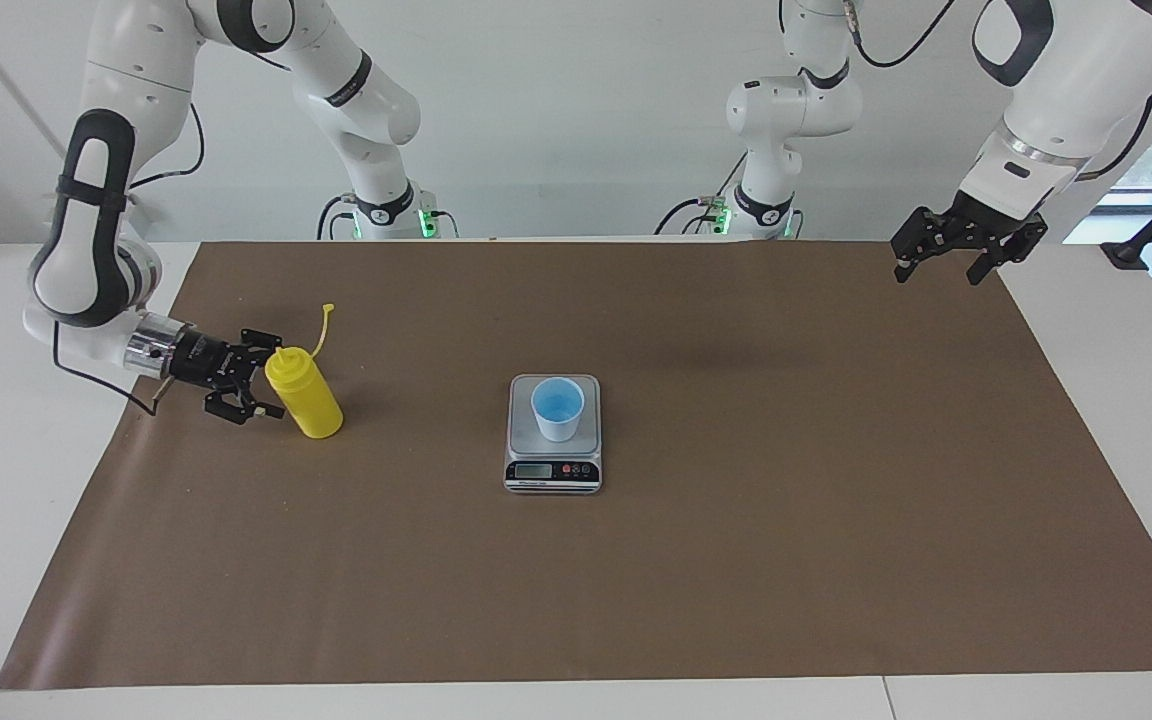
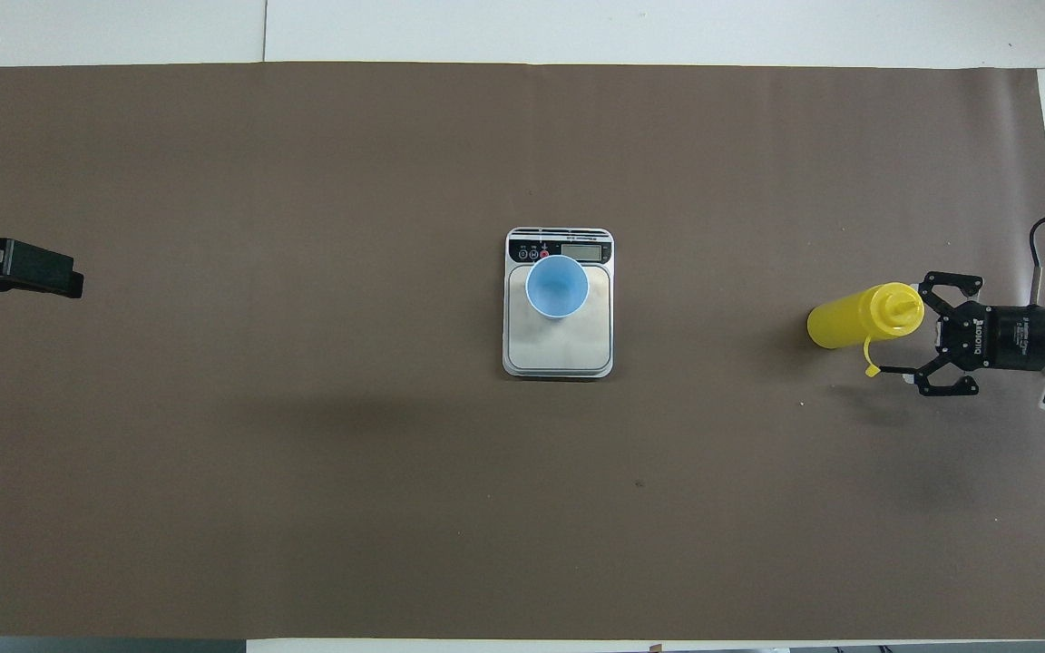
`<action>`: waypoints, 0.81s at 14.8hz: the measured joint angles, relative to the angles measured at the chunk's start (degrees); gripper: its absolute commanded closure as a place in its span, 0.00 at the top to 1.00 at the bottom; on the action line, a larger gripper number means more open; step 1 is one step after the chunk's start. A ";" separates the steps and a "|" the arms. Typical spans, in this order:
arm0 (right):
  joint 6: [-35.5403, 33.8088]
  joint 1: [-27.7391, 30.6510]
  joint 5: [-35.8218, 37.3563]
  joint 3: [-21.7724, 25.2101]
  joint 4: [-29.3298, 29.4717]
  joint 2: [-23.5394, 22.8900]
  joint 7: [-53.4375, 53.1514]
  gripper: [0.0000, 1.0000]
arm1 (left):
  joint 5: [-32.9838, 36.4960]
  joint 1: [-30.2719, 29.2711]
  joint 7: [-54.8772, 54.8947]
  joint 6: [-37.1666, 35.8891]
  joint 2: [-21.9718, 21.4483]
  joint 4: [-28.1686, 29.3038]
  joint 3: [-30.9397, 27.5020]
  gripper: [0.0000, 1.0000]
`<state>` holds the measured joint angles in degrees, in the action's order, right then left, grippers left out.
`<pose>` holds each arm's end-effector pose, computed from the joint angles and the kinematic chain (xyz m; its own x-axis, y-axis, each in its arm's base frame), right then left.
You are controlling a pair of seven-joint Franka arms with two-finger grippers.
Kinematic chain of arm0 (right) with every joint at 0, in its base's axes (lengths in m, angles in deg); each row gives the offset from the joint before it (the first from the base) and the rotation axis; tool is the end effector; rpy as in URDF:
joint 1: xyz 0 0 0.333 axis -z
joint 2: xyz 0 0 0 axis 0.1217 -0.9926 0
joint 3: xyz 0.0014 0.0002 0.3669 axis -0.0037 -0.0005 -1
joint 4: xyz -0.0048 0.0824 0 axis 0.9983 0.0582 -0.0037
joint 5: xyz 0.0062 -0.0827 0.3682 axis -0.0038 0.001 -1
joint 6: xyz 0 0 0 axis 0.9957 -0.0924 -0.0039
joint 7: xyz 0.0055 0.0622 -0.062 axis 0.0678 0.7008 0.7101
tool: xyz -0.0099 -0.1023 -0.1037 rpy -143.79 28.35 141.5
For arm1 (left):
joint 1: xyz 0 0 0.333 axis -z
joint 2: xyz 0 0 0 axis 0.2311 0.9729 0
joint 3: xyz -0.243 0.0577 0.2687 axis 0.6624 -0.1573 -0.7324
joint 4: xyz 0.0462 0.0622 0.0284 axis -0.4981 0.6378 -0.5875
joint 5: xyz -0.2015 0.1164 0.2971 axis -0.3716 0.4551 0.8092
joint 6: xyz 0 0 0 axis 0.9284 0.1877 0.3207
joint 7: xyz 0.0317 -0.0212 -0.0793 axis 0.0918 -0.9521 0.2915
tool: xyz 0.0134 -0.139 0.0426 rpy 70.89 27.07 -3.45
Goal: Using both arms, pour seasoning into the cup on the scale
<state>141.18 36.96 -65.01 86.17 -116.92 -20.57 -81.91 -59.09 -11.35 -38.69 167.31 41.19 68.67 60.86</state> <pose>0.5169 -0.1662 0.3033 0.0134 -0.4573 -0.8892 -0.9922 0.1041 -0.0685 0.5268 -0.0329 0.6287 0.9934 -0.1138 -0.0108 -0.1136 -0.9933 0.0205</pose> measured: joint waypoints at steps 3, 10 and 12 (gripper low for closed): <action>-2.57 1.81 2.76 0.02 1.19 0.08 0.08 1.00 | 0.00 0.00 0.00 0.00 0.00 0.00 0.00 1.00; -10.65 5.00 12.81 0.04 9.07 2.56 0.08 1.00 | 0.00 0.00 0.00 0.00 0.00 0.00 0.00 1.00; -12.43 4.64 15.48 -0.18 11.77 5.28 0.08 1.00 | 0.00 0.00 0.00 0.00 0.00 0.00 0.00 1.00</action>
<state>128.75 41.59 -49.53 85.99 -105.16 -15.29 -81.82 -59.09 -11.35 -38.69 167.31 41.19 68.67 60.87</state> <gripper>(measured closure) 0.000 0.000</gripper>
